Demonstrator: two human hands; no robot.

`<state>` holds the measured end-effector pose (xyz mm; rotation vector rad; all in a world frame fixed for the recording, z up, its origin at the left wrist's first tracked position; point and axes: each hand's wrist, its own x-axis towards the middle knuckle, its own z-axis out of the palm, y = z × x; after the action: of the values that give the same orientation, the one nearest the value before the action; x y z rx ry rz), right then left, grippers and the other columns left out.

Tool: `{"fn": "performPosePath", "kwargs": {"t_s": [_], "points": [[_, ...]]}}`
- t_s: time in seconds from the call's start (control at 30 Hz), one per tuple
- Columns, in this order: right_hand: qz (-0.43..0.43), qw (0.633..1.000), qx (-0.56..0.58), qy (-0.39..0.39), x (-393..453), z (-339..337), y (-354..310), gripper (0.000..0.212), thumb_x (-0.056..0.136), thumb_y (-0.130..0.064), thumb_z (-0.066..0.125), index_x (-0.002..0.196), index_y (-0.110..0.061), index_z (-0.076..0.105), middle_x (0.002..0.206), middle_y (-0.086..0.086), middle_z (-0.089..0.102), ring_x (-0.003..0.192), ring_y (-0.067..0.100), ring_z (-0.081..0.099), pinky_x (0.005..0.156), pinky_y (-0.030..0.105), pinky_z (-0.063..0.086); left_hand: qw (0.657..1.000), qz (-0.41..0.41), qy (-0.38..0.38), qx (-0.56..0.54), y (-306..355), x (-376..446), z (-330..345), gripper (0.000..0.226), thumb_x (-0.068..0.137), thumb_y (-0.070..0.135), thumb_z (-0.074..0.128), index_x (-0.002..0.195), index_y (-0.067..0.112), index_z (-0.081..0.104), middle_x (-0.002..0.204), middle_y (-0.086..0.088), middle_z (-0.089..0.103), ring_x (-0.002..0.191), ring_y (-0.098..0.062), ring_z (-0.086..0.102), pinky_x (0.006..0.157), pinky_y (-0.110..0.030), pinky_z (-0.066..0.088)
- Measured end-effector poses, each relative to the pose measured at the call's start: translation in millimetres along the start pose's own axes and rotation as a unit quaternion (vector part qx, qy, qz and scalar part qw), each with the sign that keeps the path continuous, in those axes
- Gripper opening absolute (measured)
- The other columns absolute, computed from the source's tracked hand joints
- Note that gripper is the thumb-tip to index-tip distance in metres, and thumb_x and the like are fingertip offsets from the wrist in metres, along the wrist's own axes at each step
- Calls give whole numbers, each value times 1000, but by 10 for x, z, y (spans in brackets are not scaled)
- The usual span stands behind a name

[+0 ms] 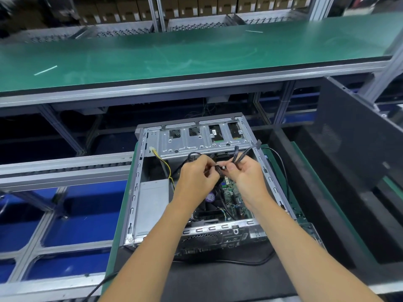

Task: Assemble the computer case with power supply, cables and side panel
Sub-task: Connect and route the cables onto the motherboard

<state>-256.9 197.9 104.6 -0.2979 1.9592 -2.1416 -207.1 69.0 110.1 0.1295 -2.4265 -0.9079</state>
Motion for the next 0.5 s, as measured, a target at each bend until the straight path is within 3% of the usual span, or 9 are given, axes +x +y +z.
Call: {"fn": "performPosePath", "kwargs": {"t_s": [0.2,0.3,0.5], "points": [[28,999,29,3,-8,4,-14,31,100,3,50,90,-15,73,99,2,76,92,8,73,78,16,55,995,-96,-3,-33,45,37,86,7,74,7,64,72,10,57,57,-4,58,54,-20,54,55,-36,48],[28,1000,14,-1,-14,2,-2,31,101,1,49,93,-15,74,102,1,75,93,6,72,76,14,55,990,-123,4,-65,48,39,131,11,72,7,63,68,10,53,54,-6,54,50,-15,44,53,-31,41],[29,999,-11,-29,-14,0,7,35,99,1,53,90,-24,76,91,-7,78,94,9,73,87,24,57,986,-148,9,-79,-15,34,120,12,71,9,63,65,14,53,52,2,51,48,-7,40,50,-26,39]]}}
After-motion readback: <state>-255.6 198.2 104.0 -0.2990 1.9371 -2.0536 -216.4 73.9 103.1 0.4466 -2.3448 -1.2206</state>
